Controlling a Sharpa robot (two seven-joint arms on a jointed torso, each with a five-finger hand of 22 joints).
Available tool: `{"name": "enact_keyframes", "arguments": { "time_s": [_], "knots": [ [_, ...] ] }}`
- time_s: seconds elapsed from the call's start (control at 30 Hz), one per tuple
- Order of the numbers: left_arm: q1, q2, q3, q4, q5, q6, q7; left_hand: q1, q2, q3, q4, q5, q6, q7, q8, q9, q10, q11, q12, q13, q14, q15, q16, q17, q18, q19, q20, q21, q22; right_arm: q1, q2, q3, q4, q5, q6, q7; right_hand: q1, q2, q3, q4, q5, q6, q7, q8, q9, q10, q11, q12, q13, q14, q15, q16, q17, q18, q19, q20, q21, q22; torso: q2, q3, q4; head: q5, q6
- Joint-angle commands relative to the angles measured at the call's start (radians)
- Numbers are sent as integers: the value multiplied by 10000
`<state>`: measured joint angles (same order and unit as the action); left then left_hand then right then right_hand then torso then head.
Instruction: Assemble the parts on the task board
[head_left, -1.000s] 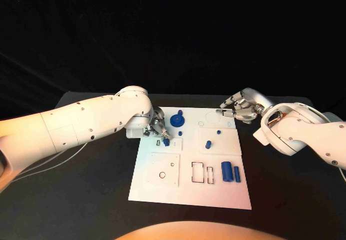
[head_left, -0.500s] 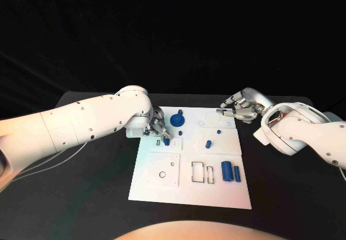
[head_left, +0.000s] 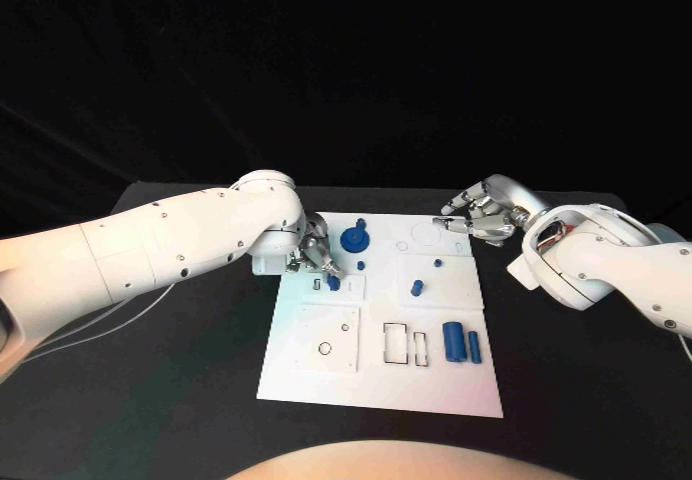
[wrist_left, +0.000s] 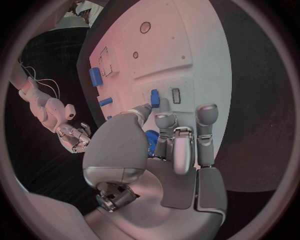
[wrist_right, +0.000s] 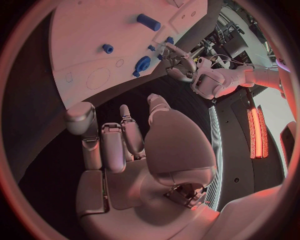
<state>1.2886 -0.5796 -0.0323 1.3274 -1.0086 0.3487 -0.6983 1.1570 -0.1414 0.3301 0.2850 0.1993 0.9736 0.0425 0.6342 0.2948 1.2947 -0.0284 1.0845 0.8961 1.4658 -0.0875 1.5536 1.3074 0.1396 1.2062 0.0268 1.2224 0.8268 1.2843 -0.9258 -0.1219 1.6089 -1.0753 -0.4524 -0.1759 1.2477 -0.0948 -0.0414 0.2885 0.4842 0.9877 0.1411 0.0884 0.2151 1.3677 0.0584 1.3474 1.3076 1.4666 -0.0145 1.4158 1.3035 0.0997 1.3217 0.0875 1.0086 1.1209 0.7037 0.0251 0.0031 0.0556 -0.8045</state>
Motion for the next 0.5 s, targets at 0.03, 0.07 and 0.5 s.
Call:
{"name": "enact_keyframes", "arguments": {
  "time_s": [0.03, 0.07, 0.5],
  "knots": [
    [12, 1, 3, 17, 304, 137, -488, 134, -10, -14, -57, 14, -32, 3, 14, -17, -16, 4, -38, -19, 939, 45, -39, 2238, -13, -69, 3, -19, -20, -10, 14, -1, -10, -51, 97, 28, -45, 18, -50, -14, 60, 60, -40, 63, 9, 19, -37, 20, 238, 430, -54, -37, -6, 195, 12, -13, -41, -9, -1, 1, -4, 11, -10],
    [12, 0, 3, 15, 326, 150, -487, 151, -24, -16, -59, 13, -37, 5, 10, -20, -22, 6, -46, -29, 938, 46, -41, 2234, -12, -71, 4, -20, -22, -11, 16, -1, -13, -51, 97, 27, -45, 18, -50, -14, 60, 60, -40, 63, 9, 19, -37, 20, 238, 430, -54, -37, -6, 195, 12, -13, -41, -9, -1, 2, -3, 11, -11],
    [13, -25, 3, 3, 540, 269, -483, 220, -83, -28, -59, 10, -46, 14, -3, -32, -45, 14, -73, -66, 936, 52, -44, 2227, -10, -86, 8, -32, -42, -29, 28, -2, -30, -51, 98, 19, -45, 18, -50, -14, 60, 60, -40, 63, 9, 19, -37, 20, 238, 430, -54, -37, -6, 195, 12, -13, -41, -9, -1, 4, -2, 5, -27]
  ]
}}
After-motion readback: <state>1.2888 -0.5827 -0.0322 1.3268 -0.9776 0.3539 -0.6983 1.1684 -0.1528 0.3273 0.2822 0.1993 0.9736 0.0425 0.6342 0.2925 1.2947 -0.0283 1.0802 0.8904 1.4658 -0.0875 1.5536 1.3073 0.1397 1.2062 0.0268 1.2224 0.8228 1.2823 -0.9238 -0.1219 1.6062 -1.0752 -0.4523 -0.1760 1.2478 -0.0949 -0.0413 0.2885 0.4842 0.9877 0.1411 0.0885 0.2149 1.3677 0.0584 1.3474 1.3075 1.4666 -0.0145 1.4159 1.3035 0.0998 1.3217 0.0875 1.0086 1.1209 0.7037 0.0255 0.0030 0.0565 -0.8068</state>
